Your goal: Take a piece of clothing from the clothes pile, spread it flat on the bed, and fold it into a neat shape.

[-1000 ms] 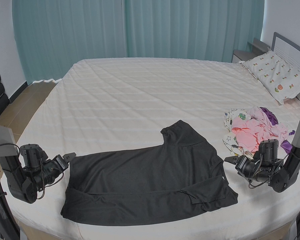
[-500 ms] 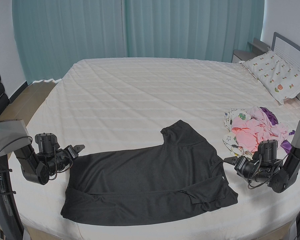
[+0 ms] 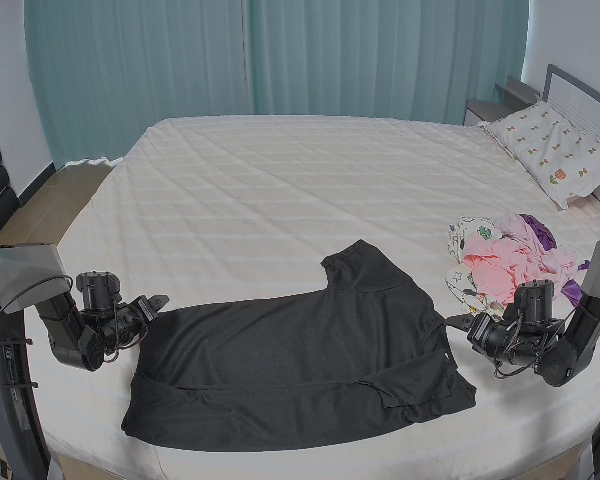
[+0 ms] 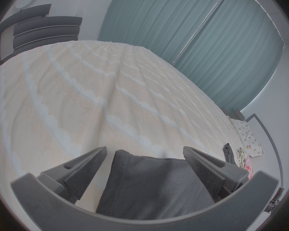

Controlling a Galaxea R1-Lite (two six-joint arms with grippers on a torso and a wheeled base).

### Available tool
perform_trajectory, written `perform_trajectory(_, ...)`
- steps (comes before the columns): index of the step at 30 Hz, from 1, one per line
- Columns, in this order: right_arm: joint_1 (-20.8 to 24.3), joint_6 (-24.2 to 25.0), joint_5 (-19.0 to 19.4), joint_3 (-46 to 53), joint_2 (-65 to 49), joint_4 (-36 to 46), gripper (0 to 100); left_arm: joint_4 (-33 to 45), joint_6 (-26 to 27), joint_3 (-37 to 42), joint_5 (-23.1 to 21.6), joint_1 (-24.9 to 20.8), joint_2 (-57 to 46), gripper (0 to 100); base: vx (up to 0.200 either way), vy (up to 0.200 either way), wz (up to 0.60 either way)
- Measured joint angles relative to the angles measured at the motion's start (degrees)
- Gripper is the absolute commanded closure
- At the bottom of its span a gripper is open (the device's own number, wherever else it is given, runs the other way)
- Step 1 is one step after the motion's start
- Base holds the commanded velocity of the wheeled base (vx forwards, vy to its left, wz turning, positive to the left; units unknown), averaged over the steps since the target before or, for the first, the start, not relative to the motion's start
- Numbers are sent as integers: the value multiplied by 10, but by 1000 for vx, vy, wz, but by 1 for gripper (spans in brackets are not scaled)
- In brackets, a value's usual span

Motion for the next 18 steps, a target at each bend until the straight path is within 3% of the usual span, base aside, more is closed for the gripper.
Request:
perform_trajectory(3, 0, 0, 0, 0, 0, -1, 0, 4, 0, 4, -1, -1, 0, 0, 0, 0, 0)
perform_trajectory(4, 0, 0, 1, 0, 0, -2, 0, 5, 0, 6, -2, -1, 0, 100, 0, 0, 0)
perform_trajectory(18, 4, -4, 0, -4, -1, -2, 0, 1, -5, 10, 2, 3, 3, 100, 0, 0, 0)
